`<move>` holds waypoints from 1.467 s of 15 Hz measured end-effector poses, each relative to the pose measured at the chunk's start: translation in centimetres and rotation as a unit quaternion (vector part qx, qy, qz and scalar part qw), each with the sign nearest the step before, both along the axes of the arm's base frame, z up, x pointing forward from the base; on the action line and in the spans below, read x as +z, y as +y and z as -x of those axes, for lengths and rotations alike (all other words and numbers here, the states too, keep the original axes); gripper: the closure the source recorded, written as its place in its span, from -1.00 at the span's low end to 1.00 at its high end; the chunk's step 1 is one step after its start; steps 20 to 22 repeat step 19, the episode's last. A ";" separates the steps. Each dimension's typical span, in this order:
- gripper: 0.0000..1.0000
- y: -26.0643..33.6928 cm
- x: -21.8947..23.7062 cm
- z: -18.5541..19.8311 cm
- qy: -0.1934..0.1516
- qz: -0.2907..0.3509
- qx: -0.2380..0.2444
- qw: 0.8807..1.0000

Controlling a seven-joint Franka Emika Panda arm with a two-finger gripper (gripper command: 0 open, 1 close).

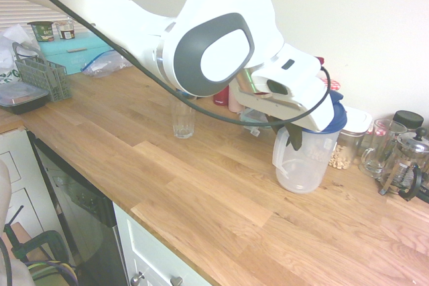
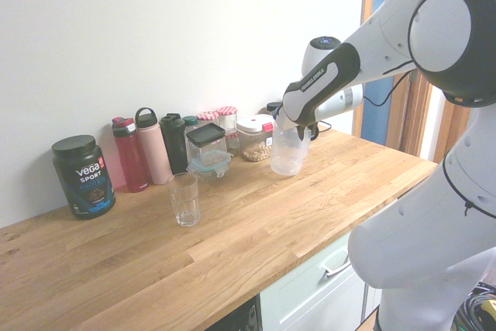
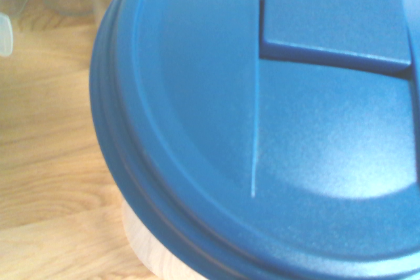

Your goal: Pour me some water

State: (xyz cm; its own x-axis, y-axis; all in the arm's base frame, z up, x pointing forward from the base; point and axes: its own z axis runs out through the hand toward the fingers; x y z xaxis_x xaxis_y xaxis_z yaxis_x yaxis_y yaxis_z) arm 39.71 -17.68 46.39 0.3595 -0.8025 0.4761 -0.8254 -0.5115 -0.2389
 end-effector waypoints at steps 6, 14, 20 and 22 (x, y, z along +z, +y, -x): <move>-1.00 0.2 -0.5 -0.3 0.016 0.007 0.000 1.000; -1.00 0.2 -1.1 -0.3 0.032 0.001 -0.001 0.999; -1.00 0.5 -0.1 1.1 0.079 -0.022 0.008 0.997; -1.00 0.5 -0.1 1.1 0.079 -0.022 0.008 0.997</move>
